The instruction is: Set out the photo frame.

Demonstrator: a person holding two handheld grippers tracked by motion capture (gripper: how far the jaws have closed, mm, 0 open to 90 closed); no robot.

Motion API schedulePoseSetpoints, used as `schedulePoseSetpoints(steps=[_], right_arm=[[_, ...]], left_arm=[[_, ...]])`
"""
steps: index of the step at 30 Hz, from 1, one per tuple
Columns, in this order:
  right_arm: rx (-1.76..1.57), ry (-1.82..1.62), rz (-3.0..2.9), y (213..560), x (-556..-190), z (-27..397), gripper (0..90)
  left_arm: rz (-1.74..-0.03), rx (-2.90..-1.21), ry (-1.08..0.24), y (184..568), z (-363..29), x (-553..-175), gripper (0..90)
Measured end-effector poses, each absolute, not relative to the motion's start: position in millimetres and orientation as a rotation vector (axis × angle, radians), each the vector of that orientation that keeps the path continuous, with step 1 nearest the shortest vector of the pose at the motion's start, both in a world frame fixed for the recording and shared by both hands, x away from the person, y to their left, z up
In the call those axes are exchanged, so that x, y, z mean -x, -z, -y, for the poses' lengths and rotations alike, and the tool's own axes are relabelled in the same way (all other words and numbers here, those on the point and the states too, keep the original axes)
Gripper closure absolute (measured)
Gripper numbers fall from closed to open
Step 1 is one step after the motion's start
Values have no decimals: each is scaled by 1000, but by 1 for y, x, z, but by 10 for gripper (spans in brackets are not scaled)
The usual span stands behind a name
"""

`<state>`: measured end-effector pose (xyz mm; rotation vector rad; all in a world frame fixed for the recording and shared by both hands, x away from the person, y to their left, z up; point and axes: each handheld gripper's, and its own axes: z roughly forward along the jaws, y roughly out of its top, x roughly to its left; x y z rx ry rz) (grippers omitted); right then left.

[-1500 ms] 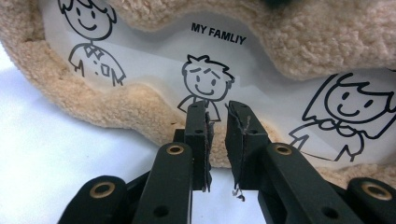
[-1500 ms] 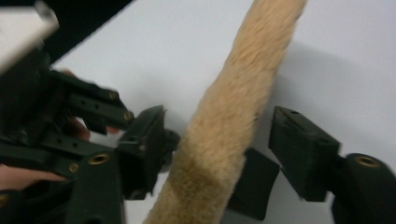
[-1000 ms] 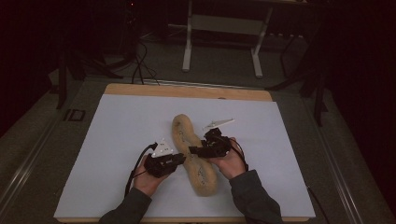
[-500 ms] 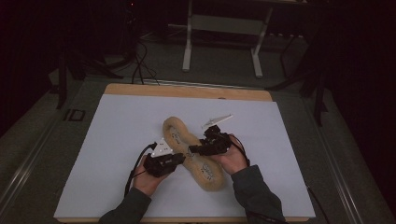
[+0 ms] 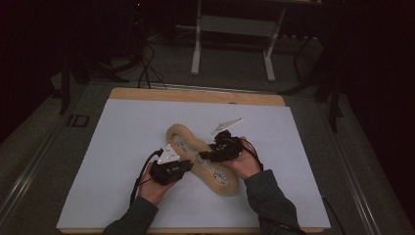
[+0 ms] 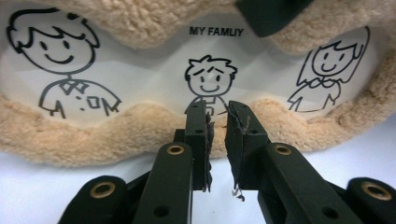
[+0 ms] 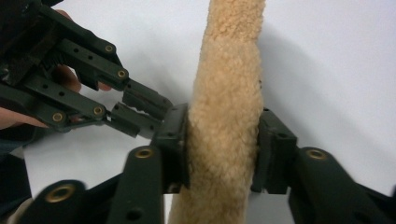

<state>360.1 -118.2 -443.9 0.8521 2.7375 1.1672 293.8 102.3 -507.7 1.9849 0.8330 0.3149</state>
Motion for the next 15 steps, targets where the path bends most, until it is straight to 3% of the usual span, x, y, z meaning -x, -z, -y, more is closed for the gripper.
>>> schedulePoseSetpoints(steps=[6, 15], right_arm=[[-894, -1158, -2711, 445, -351, 126, 511], [-978, -1205, -2652, 449, -335, 145, 478]], left_arm=[[-865, -1980, -325, 508, -107, -297, 786], [-941, -1937, -367, 505, -127, -304, 758]])
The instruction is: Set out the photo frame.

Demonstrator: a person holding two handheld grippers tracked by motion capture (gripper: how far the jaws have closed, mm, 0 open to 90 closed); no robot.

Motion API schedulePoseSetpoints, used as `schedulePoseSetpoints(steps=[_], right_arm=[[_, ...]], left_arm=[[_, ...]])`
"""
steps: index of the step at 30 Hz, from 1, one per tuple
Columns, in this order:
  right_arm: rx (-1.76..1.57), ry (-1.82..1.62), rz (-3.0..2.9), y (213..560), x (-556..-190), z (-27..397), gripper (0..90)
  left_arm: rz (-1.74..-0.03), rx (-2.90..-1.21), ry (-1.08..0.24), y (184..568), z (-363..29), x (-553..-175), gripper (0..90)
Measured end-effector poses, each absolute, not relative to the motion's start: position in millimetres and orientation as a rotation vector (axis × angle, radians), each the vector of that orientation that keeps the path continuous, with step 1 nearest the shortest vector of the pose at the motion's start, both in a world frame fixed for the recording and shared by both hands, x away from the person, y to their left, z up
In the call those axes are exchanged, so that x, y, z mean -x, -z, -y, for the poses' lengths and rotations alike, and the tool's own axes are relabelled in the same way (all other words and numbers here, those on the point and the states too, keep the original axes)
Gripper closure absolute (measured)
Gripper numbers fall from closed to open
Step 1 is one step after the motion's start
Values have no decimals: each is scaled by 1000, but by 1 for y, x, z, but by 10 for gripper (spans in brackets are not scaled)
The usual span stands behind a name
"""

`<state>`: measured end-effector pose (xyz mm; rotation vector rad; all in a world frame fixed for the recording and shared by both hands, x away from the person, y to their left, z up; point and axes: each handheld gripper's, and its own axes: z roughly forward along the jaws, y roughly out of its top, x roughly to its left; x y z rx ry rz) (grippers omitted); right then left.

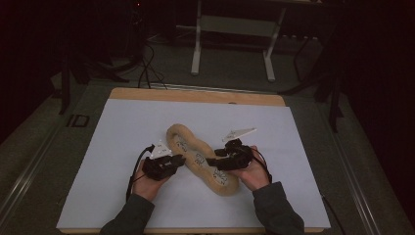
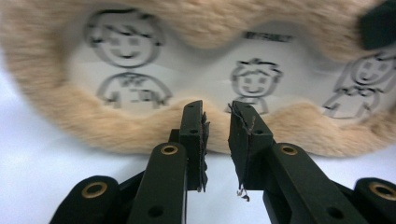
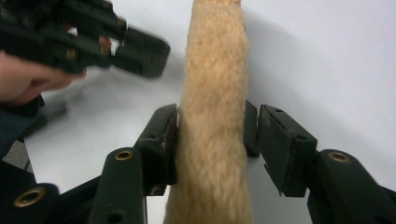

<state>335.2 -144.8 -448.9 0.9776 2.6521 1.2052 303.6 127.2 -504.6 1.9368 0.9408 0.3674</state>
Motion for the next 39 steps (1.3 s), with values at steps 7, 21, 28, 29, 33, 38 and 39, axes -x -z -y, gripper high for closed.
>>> schedulePoseSetpoints(steps=[7, 21, 28, 29, 33, 38, 39], right_arm=[[-999, -1213, -2622, 450, -326, 153, 467], [-1036, -1220, -2575, 452, -308, 169, 481], [-1045, -1226, -2575, 455, -305, 172, 480], [-1045, -1226, -2576, 455, -304, 173, 478], [-1047, -1224, -2578, 457, -303, 174, 479], [-1062, -1209, -2585, 462, -299, 177, 458], [-1062, -1208, -2587, 462, -298, 178, 454]], left_arm=[[-1025, -1889, -441, 500, -148, -313, 731], [-1108, -1874, -566, 490, -164, -353, 626], [-1079, -1930, -584, 491, -150, -371, 584], [-1083, -1939, -587, 492, -148, -372, 584], [-1088, -1954, -576, 495, -146, -377, 580], [-1093, -1973, -551, 499, -148, -383, 652], [-1093, -1973, -551, 499, -148, -383, 672]])
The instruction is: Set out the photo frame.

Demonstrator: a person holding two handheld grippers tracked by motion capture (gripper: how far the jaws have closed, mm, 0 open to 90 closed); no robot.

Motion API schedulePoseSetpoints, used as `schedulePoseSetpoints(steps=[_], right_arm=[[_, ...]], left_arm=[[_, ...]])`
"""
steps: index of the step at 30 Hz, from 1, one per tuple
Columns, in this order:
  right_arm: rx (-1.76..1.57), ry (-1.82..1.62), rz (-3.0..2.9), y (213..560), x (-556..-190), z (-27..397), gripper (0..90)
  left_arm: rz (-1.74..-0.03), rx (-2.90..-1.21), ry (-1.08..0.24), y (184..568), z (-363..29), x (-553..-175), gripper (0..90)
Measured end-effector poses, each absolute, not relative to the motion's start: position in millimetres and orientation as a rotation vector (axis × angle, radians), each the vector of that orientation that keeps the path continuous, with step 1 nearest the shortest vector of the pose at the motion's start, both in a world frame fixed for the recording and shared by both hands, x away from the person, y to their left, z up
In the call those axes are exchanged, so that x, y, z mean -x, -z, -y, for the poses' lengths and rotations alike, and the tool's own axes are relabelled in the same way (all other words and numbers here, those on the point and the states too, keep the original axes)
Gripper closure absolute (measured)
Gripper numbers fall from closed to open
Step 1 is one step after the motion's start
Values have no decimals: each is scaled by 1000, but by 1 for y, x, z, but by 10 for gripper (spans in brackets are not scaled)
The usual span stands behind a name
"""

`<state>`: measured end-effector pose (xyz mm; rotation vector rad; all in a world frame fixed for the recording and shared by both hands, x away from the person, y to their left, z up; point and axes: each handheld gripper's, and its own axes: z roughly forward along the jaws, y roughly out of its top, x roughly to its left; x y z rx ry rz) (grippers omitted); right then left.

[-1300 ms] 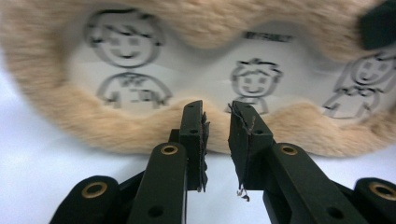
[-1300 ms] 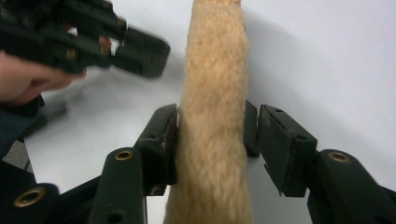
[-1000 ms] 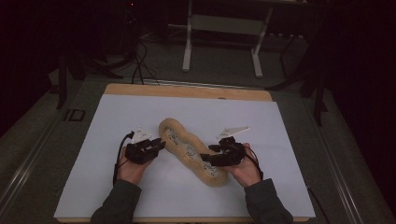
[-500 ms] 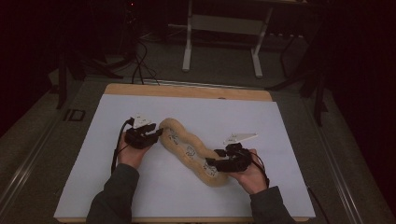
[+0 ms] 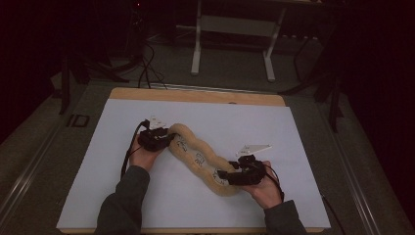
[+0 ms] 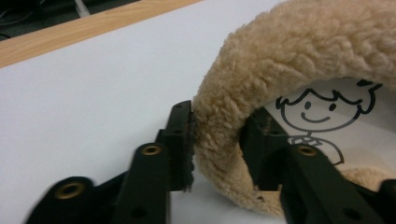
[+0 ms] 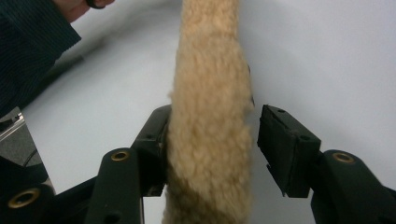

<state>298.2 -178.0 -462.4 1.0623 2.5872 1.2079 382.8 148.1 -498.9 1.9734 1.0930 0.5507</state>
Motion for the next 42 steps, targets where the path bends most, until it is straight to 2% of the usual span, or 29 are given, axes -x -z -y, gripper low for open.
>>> schedulePoseSetpoints(steps=[6, 21, 31, 35, 42], right_arm=[[-1087, -1185, -2594, 469, -291, 184, 435], [-1134, -1195, -2588, 478, -288, 196, 441], [-1159, -1205, -2593, 482, -283, 203, 468], [-1146, -1204, -2584, 480, -284, 206, 521], [-1166, -1199, -2552, 481, -287, 211, 521]], left_arm=[[-1073, -2010, -597, 498, -145, -381, 726], [-1093, -2013, -629, 497, -146, -370, 737], [-1115, -1995, -639, 498, -148, -364, 737], [-1124, -1985, -635, 498, -150, -358, 738], [-1149, -1954, -646, 500, -152, -346, 739]])
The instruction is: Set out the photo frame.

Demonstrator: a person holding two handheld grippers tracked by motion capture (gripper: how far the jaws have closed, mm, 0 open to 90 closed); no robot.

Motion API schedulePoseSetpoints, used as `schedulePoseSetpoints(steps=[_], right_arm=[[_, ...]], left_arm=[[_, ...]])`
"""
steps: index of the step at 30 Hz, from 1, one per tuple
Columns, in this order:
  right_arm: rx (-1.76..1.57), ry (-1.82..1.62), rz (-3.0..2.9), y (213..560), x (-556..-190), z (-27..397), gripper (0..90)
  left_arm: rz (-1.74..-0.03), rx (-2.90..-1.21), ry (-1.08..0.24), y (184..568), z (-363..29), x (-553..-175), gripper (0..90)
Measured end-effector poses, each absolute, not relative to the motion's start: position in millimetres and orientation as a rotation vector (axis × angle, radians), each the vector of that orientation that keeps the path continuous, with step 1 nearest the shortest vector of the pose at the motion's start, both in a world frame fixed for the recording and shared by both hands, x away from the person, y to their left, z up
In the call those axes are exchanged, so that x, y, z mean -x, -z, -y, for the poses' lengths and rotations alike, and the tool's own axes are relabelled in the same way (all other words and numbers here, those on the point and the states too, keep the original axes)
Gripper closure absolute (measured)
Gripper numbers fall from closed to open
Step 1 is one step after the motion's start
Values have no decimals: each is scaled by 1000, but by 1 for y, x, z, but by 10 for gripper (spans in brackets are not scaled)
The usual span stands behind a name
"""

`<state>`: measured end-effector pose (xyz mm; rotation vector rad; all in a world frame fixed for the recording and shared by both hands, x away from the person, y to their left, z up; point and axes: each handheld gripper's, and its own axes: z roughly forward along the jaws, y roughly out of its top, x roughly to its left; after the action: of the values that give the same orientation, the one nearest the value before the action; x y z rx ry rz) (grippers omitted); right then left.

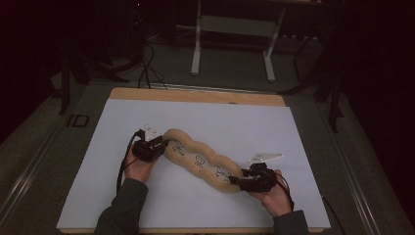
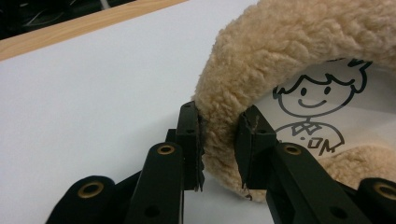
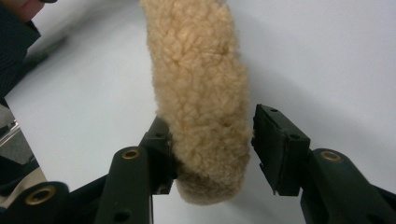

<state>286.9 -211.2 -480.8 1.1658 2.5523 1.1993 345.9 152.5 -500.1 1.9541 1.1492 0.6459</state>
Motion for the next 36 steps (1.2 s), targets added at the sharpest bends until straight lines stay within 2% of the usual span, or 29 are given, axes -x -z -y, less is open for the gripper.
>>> schedulePoseSetpoints(steps=[4, 5, 9, 18, 21, 30, 33, 36], right_arm=[[-1165, -1196, -2548, 480, -287, 212, 560], [-1134, -1203, -2562, 479, -287, 212, 628], [-1113, -1170, -2547, 478, -287, 211, 641], [-1141, -1185, -2509, 479, -292, 215, 633], [-1197, -1210, -2519, 481, -295, 218, 580], [-1269, -1233, -2540, 490, -293, 222, 522], [-1291, -1236, -2547, 495, -293, 223, 521], [-1293, -1258, -2543, 496, -293, 224, 583]], left_arm=[[-1165, -1941, -654, 501, -153, -340, 739], [-1177, -1936, -660, 501, -153, -337, 739], [-1193, -1923, -664, 502, -153, -332, 739], [-1237, -1879, -681, 504, -153, -317, 738], [-1251, -1875, -689, 504, -152, -314, 739], [-1260, -1861, -694, 505, -152, -310, 738], [-1264, -1859, -697, 505, -152, -309, 739], [-1274, -1855, -696, 504, -152, -307, 738]])
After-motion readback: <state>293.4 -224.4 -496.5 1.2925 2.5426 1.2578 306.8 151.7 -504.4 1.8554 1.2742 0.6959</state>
